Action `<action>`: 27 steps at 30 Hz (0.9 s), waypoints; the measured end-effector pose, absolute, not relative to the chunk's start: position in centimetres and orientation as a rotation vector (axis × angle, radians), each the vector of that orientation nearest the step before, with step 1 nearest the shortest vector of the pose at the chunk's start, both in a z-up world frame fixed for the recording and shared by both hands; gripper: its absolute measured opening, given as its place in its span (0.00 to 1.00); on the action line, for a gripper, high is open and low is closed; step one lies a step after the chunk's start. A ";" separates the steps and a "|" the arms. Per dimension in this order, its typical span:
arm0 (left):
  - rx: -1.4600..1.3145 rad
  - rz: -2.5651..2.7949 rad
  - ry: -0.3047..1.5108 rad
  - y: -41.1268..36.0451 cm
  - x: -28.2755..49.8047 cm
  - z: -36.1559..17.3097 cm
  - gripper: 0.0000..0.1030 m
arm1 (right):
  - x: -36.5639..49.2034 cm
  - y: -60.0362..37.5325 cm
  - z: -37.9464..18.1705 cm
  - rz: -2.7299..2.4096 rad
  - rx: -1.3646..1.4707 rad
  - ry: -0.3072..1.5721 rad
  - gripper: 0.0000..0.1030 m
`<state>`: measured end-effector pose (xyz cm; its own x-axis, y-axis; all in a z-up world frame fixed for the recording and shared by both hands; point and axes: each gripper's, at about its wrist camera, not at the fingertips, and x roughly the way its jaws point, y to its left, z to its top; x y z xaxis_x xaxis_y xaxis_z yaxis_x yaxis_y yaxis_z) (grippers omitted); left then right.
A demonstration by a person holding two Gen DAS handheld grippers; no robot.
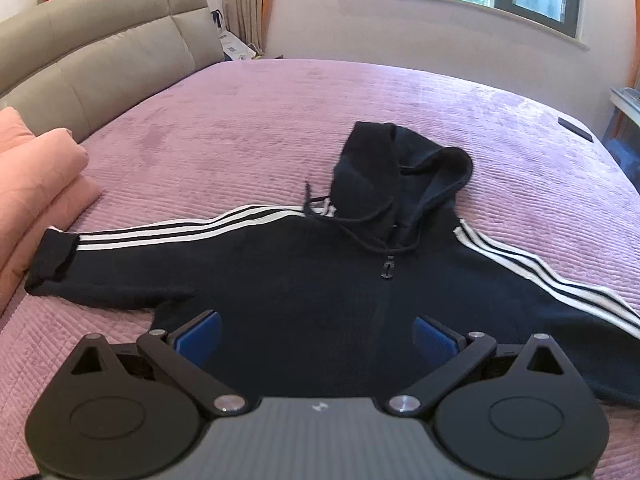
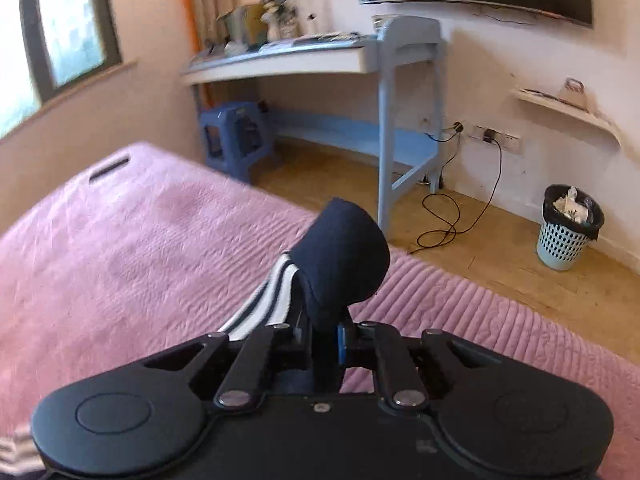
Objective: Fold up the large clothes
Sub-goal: 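Grasp the striped sleeve cuff with the right gripper and lift it, then fold the held sleeve across the jacket body with the right gripper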
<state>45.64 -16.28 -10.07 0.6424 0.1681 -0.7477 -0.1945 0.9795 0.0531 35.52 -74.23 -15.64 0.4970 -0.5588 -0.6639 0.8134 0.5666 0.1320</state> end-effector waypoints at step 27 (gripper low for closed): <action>-0.052 -0.130 0.892 2.6 51.6 -14.6 0.95 | 47.9 -22.7 -13.1 -0.001 0.180 0.837 0.58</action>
<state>51.57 2.64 -14.56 0.6209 -0.1346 -0.7723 0.0917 0.9909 -0.0990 47.89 -22.66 -13.11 0.6707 0.0695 -0.7385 0.0721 0.9848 0.1581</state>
